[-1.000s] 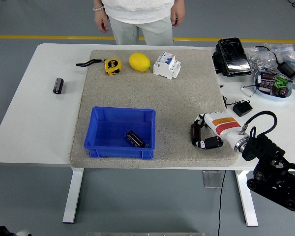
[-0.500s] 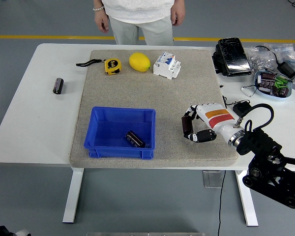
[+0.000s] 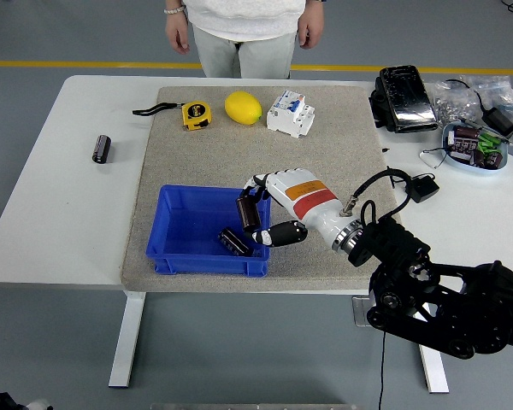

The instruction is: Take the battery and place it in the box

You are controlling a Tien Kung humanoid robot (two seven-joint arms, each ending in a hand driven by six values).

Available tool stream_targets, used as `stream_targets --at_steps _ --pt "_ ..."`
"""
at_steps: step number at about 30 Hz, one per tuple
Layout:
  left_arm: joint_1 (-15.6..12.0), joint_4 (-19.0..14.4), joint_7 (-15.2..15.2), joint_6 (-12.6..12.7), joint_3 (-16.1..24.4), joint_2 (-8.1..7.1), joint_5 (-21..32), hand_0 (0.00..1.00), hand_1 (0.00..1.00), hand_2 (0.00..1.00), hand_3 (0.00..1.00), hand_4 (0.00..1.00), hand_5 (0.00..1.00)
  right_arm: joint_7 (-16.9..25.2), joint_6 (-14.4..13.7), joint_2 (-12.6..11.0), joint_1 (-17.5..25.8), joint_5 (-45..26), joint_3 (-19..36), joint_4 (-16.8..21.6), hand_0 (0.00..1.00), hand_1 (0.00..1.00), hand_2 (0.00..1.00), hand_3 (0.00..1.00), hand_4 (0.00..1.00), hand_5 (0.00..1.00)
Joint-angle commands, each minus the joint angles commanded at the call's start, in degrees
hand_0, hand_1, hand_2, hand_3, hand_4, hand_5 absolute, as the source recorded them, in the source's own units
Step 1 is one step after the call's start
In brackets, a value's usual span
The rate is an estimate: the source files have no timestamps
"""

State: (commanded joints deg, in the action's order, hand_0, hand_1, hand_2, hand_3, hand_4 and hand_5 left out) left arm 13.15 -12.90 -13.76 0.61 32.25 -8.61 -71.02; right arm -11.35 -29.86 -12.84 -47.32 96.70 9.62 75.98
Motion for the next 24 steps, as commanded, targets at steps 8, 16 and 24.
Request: stream_targets --at_steps 8,16,24 --pt "0.3 -0.1 0.1 0.3 -0.8 -0.23 0.8 0.743 0.730 0.787 0.624 0.626 0.511 0.1 0.9 2.0 -1.6 -0.2 -0.8 -2.6 0.531 0.549 0.567 0.535 0.798 0.240" --pt "0.4 -0.1 0.1 0.5 -1.1 -0.21 1.0 0.742 0.731 0.787 0.622 0.625 0.510 0.0 1.5 2.5 -2.0 -0.3 -0.7 -4.4 0.644 0.672 0.745 0.689 0.892 0.286" --pt "0.4 -0.1 0.1 0.5 -0.9 -0.13 0.8 0.743 0.732 0.786 0.621 0.625 0.510 0.5 2.6 2.2 -1.9 -0.7 -0.2 -4.7 0.713 0.735 0.814 0.819 0.942 0.288"
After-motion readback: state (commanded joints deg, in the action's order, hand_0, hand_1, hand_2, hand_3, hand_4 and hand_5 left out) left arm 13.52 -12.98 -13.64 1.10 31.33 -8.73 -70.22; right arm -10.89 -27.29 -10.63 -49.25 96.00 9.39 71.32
